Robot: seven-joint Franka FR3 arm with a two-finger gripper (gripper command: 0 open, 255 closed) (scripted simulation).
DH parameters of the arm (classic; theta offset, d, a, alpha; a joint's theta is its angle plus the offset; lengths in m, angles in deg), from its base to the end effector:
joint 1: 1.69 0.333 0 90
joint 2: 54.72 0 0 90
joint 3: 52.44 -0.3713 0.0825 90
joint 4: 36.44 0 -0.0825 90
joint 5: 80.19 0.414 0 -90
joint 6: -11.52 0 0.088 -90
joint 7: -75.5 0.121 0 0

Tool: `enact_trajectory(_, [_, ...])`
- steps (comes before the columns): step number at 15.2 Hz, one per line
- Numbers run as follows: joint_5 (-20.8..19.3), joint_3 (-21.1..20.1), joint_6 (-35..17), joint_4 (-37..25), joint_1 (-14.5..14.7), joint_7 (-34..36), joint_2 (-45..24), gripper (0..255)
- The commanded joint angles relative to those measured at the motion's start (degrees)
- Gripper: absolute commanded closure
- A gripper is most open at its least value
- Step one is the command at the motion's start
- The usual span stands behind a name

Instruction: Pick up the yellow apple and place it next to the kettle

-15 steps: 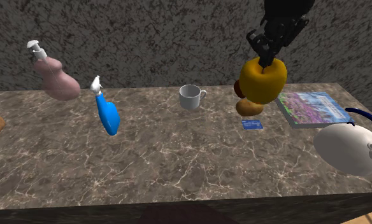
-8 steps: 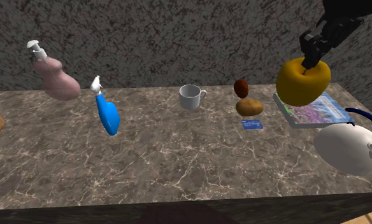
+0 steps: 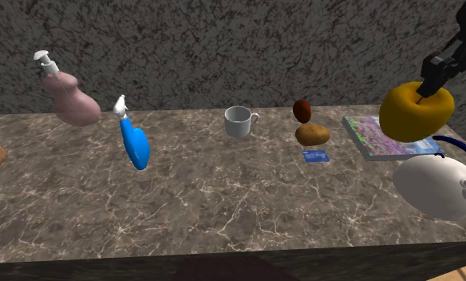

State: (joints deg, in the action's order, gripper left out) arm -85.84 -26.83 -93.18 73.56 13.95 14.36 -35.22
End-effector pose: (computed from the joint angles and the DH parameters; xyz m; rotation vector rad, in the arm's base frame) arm 0.4800 -0.1331 0.6739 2.7275 1.3421 0.3120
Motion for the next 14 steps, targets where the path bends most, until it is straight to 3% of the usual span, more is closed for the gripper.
enact_trajectory(1, [-0.1,0.1,-1.4,1.6,-0.1,-0.1,0.3,255])
enact_trajectory(14, [-0.9,0.9,-11.3,12.2,-0.6,0.0,1.0,255])
